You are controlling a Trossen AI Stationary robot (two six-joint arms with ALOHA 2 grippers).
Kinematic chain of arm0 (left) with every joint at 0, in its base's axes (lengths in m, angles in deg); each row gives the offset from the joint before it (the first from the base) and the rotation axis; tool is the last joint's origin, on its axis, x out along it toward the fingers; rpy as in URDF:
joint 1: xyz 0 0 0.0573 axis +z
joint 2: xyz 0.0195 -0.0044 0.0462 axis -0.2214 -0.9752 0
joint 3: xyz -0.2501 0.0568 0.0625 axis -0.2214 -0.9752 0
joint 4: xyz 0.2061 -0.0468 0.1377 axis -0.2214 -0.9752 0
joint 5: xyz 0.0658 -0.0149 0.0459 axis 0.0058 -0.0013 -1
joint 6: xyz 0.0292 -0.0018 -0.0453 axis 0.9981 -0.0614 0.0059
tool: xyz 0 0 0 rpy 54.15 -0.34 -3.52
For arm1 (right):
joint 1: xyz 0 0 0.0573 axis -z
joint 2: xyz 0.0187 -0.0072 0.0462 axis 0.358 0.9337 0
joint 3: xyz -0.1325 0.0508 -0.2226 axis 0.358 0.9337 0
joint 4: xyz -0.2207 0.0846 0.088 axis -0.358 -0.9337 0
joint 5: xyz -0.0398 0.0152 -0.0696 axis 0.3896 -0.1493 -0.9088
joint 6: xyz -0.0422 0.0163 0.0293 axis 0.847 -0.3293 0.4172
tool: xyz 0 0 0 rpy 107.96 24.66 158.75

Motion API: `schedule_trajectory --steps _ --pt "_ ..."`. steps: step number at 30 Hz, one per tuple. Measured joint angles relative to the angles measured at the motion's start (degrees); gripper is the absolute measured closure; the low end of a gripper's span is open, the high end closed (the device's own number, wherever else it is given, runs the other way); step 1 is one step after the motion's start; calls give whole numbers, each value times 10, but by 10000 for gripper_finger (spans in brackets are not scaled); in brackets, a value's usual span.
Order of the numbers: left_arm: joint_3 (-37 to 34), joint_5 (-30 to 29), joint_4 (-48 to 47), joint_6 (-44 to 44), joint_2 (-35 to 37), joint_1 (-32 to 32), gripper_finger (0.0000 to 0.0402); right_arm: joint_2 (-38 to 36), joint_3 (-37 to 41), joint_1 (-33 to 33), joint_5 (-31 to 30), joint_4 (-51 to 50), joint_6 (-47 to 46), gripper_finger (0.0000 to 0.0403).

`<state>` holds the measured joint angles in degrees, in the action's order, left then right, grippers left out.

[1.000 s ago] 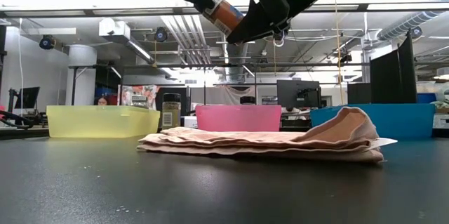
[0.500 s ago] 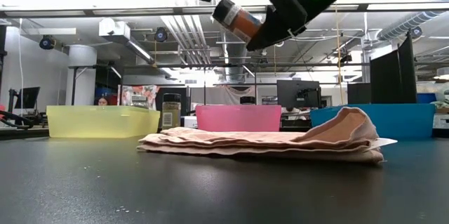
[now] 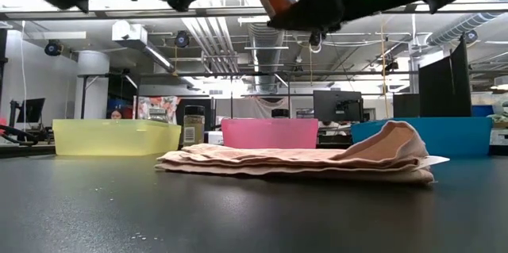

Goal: Sort spices by type
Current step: Put the bottom black seasoning bottle into the pink bin

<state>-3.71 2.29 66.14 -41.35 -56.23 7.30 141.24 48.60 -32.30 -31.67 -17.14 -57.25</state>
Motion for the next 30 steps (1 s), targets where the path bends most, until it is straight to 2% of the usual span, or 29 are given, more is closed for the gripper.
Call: schedule_trajectory --steps 2,5,14,18,25,30 --pt "-7 0 72 -16 -26 0 168 8 0 -1 3 31 17 227" --pt "-12 4 108 -30 -59 0 161 23 -3 -1 14 72 29 227" --pt "51 -4 130 3 -154 0 85 53 -20 -1 17 81 29 227" --pt "75 -1 139 24 -182 1 69 60 -27 -1 18 78 29 227" --pt "96 4 150 31 -213 1 82 60 -29 -1 17 84 32 227" --pt "94 0 169 28 -219 1 140 60 -29 -1 18 78 30 227"
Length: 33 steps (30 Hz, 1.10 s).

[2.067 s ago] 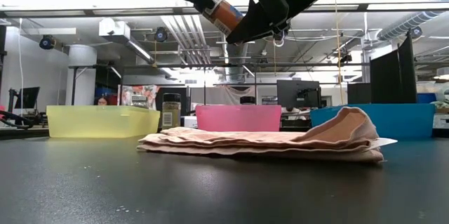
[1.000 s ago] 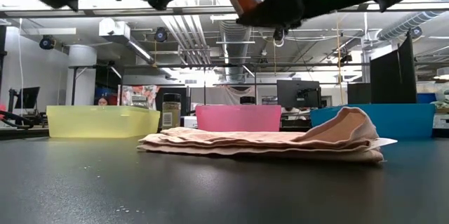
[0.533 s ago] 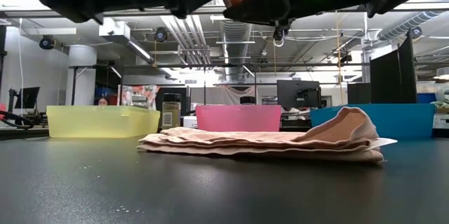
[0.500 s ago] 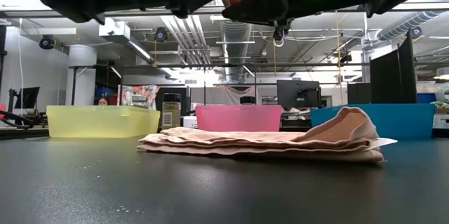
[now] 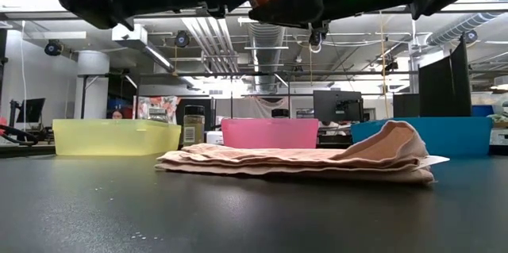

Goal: Sort spices by type
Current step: Put the bottom black seasoning bottle into the pink bin

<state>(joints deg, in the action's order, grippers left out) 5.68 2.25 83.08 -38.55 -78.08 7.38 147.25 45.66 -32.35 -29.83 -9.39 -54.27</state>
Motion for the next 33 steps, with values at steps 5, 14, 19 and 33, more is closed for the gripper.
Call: schedule_trajectory --steps 5,14,19,33 --pt "-3 -36 -4 -3 4 0 234 -1 0 0 -2 1 -12 152" --pt "-9 -84 -83 7 26 -5 261 -12 0 -4 -63 -46 -29 83" --pt "-9 -145 -234 10 75 -15 234 -62 0 -8 -96 -179 -107 74" --pt "-10 -156 -296 23 93 -22 231 -109 -2 -6 30 -107 -85 80"
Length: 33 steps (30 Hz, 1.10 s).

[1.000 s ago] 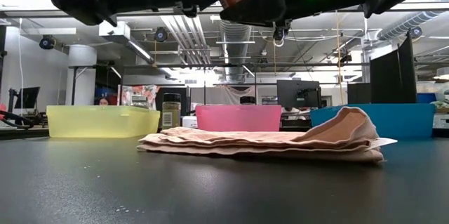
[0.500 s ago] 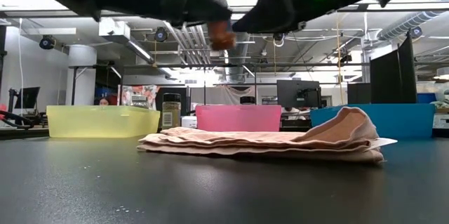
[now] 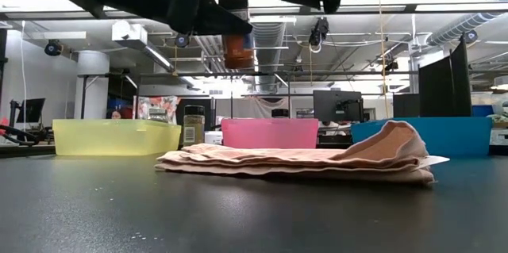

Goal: Sort spices by type
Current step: Put the bottom black seasoning bottle into the pink bin

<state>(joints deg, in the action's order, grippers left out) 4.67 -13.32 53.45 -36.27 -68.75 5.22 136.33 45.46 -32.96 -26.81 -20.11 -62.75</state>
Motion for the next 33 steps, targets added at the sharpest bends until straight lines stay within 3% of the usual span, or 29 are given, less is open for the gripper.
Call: schedule_trajectory --steps 5,13,18,27,33 --pt "14 0 10 0 -18 0 231 32 -44 0 2 -10 22 82" --pt "36 1 9 0 -25 -2 230 87 -137 0 6 -106 45 62" --pt "32 1 10 0 -22 -10 230 93 -148 2 -9 -116 48 65" --pt "42 -1 9 0 -23 -28 230 93 -148 6 -5 -129 50 112" --pt "43 -9 11 -10 -23 -28 227 94 -148 6 -5 -131 51 185"
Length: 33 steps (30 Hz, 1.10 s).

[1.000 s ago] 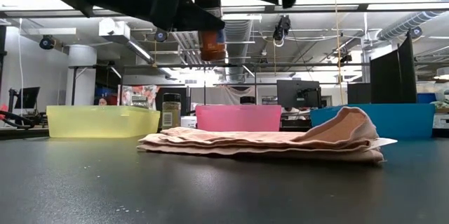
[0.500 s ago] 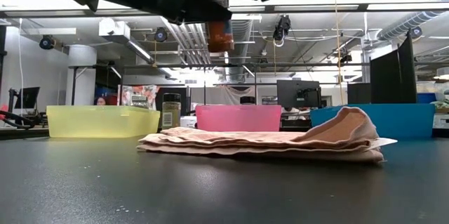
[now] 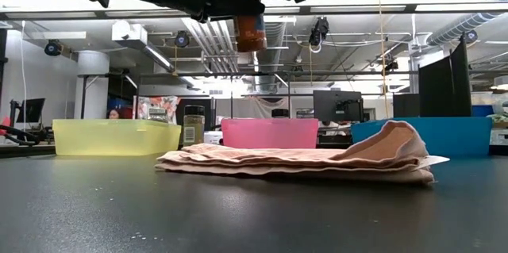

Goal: Sort spices by type
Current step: Put the bottom black seasoning bottle into the pink bin

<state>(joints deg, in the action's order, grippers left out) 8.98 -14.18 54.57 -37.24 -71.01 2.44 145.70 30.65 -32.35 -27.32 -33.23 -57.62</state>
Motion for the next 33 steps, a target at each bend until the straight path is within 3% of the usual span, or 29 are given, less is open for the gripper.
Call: schedule_trajectory --steps 2,13,16,20,23,26,33 --pt "0 -3 -1 -9 0 0 219 0 0 0 -1 -1 3 208" --pt "0 -35 -30 -6 11 -1 128 -11 0 3 -35 -5 -9 208" --pt "0 -72 -53 -5 21 -1 117 -23 0 10 -74 -16 -8 208" --pt "-2 -94 -76 -8 39 -1 114 -28 4 42 -77 -26 -12 208" --pt "-13 -100 -80 -12 55 -4 114 -28 16 84 -50 -26 -36 208" --pt "-27 -117 -81 -17 77 -12 114 -29 44 136 20 -6 -79 208" --pt "-67 -165 -83 -37 141 -40 114 -25 150 226 90 195 -123 208"
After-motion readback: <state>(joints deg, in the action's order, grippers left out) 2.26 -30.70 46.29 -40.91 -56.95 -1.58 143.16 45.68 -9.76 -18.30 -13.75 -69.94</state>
